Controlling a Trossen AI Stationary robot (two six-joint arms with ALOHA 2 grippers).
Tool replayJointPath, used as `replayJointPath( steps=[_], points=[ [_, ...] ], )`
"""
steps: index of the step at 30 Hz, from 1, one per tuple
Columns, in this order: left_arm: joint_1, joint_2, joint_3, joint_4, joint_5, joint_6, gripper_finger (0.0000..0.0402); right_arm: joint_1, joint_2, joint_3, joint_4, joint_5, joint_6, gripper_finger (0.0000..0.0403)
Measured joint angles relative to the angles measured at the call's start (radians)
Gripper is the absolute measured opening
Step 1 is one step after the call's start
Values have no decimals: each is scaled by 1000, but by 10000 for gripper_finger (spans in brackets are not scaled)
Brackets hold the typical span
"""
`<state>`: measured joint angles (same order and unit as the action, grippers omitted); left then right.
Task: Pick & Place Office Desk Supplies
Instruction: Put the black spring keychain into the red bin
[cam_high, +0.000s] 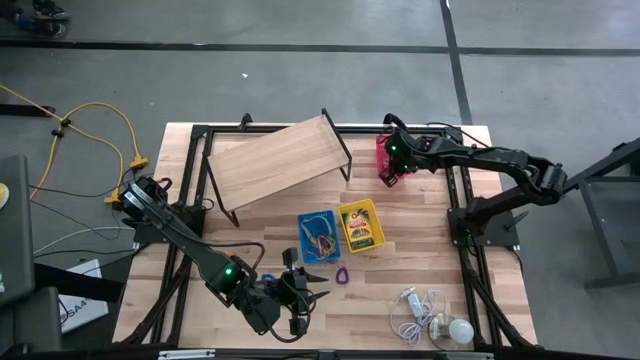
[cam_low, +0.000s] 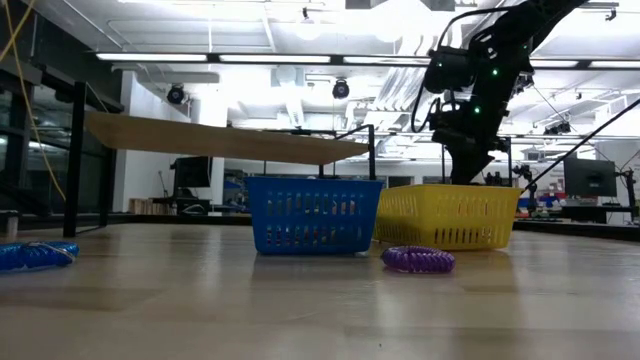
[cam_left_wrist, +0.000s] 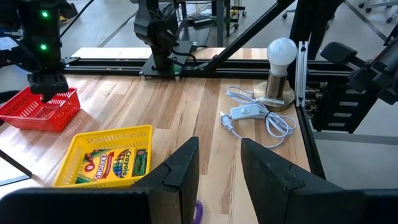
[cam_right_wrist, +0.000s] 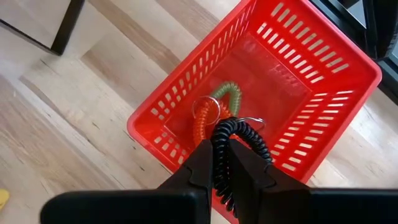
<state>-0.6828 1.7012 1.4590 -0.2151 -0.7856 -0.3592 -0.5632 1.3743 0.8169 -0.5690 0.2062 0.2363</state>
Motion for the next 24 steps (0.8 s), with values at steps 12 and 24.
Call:
replayJointPath(
  steps=[12, 24],
  points=[
    [0, 0, 0, 0, 0, 0, 113, 0, 0, 0, 5, 4, -3, 27],
    [0, 0, 0, 0, 0, 0, 113, 0, 0, 0, 4, 4, -29, 50]
  ],
)
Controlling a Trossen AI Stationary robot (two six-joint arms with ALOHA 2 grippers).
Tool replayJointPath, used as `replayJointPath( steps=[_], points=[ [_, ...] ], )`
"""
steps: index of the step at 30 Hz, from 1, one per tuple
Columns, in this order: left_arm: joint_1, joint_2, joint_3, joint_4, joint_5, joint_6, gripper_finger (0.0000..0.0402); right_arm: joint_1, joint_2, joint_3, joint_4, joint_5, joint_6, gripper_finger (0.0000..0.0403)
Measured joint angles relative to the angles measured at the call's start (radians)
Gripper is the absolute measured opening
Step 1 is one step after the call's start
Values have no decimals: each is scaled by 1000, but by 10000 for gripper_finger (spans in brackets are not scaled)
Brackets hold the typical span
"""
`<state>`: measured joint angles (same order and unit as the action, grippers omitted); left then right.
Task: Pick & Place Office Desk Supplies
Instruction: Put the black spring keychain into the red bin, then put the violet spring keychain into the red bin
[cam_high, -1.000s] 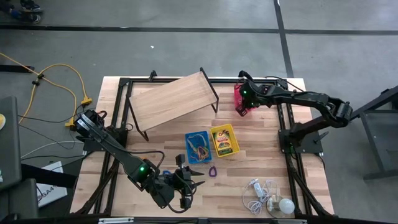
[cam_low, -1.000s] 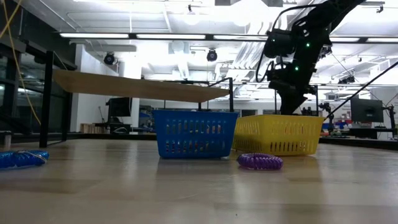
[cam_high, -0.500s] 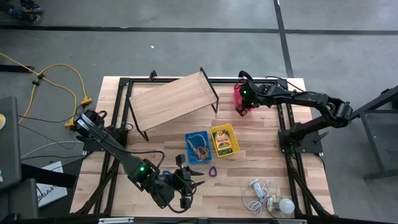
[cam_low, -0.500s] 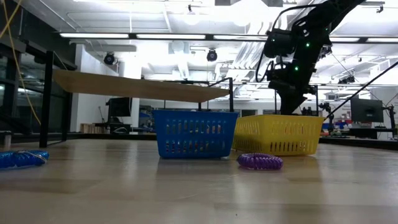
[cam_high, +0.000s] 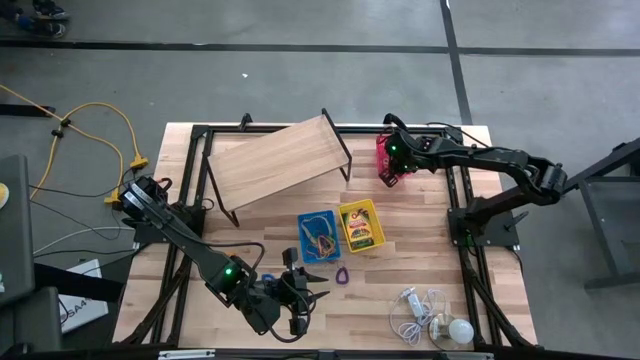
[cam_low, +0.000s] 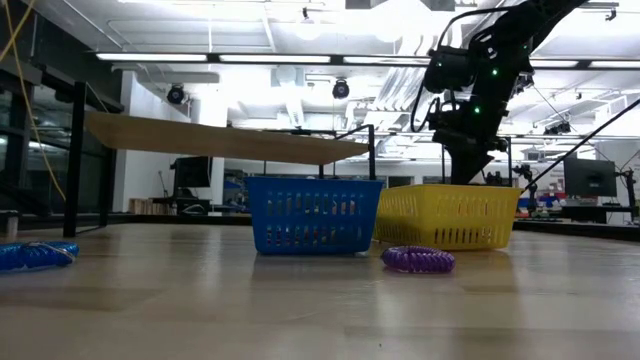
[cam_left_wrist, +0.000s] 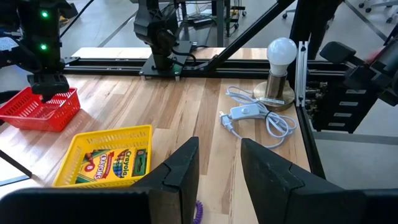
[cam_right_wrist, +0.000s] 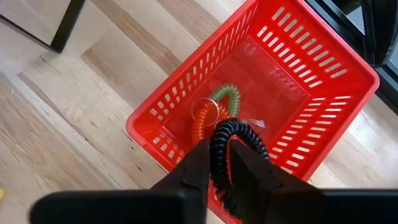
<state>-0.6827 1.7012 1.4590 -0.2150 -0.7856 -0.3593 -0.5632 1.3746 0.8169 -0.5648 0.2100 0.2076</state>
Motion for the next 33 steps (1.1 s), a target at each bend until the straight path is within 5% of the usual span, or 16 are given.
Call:
replayJointPath(
  steps=[11, 26, 33],
  points=[
    [0, 0, 0, 0, 0, 0, 113, 0, 0, 0, 0, 31, 3, 136],
    [0, 0, 0, 0, 0, 0, 113, 5, 0, 0, 23, -61, -4, 139],
    [0, 0, 0, 0, 0, 0, 113, 104, 0, 0, 115, -112, -4, 139]
  ],
)
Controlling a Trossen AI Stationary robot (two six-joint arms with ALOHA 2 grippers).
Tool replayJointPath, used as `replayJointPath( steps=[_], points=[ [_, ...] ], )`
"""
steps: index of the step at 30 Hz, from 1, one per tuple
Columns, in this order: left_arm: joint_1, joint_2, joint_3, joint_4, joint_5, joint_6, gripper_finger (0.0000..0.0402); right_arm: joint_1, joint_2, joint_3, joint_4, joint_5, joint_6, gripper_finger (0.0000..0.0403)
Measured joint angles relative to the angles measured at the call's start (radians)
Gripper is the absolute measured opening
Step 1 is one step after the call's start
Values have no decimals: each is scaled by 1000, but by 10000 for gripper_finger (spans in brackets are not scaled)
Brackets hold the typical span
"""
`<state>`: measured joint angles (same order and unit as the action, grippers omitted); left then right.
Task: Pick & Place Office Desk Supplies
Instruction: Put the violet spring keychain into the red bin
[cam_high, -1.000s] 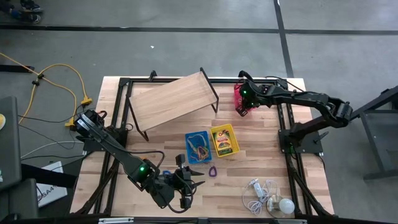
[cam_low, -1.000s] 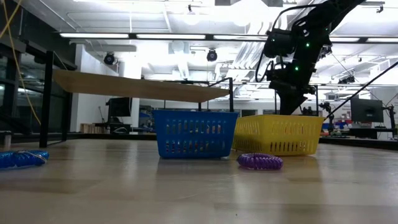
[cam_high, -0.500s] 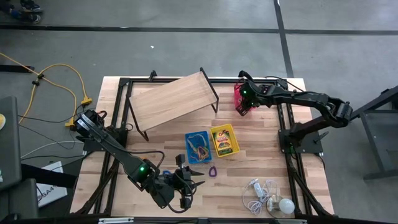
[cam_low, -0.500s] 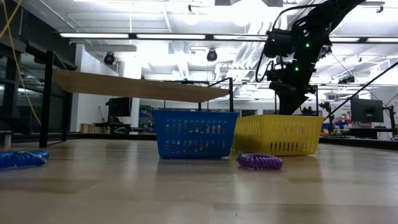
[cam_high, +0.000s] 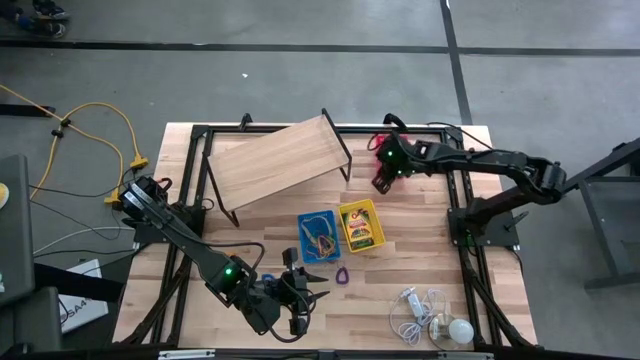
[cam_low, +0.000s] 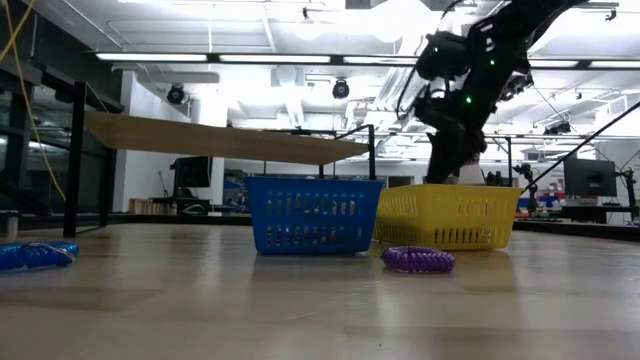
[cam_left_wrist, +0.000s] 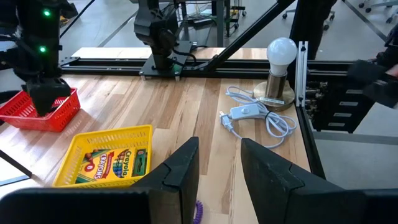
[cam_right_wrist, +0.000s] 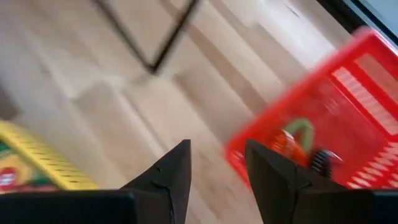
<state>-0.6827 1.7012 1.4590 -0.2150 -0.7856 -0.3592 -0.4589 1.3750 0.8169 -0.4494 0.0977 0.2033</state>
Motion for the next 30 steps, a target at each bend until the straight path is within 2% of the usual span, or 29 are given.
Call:
replayJointPath(
  steps=[17, 30],
  points=[
    [0, 0, 0, 0, 0, 0, 113, 391, 0, 0, 155, 7, 63, 133],
    [0, 0, 0, 0, 0, 0, 113, 714, 1, 0, 231, 4, -76, 133]
  ],
)
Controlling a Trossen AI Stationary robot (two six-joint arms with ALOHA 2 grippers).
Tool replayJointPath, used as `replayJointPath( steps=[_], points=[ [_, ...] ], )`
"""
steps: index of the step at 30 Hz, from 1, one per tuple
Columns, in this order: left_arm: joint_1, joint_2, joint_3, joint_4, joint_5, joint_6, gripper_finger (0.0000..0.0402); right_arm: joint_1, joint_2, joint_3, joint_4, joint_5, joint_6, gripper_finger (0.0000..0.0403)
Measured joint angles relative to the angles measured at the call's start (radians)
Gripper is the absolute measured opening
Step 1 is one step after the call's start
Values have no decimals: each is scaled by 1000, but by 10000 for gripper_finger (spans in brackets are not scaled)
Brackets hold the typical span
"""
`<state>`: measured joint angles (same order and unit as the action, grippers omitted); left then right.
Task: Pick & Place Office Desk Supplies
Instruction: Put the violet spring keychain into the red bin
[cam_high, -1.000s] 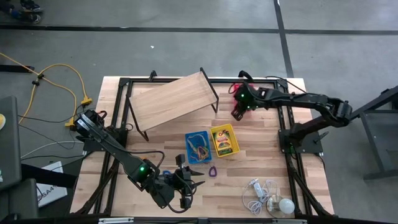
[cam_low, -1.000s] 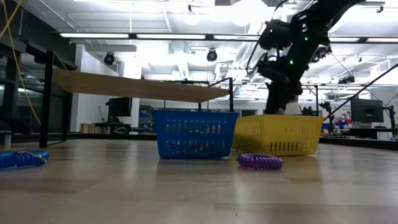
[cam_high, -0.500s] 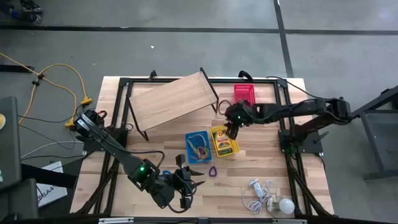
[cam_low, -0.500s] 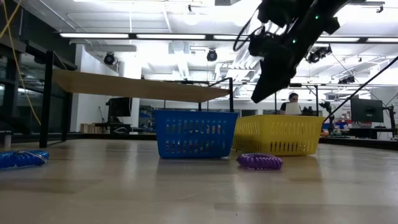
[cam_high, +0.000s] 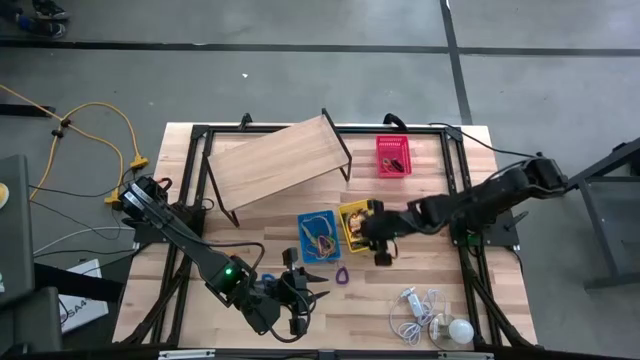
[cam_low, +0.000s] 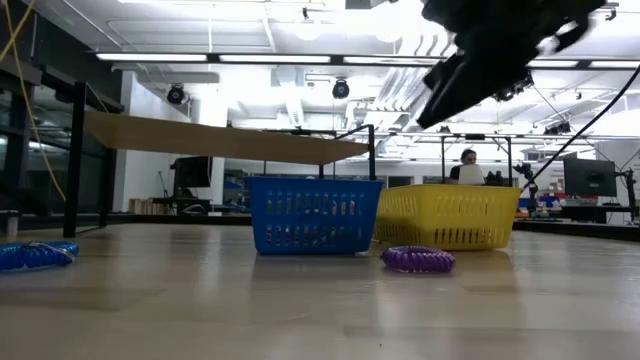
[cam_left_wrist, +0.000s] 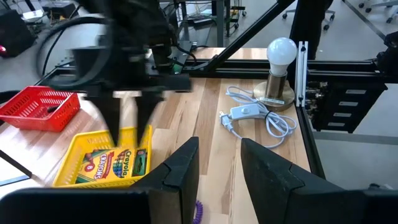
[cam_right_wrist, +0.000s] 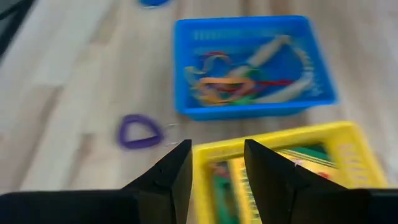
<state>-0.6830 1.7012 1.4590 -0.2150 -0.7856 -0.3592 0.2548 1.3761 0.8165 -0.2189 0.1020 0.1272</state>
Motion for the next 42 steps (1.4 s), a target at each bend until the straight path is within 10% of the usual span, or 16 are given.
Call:
replayJointPath(
  steps=[15, 42],
  points=[
    [0, 0, 0, 0, 0, 0, 113, 293, 7, 0, 18, 3, -1, 133],
    [0, 0, 0, 0, 0, 0, 113, 312, 310, 0, 411, 40, -96, 133]
  ],
)
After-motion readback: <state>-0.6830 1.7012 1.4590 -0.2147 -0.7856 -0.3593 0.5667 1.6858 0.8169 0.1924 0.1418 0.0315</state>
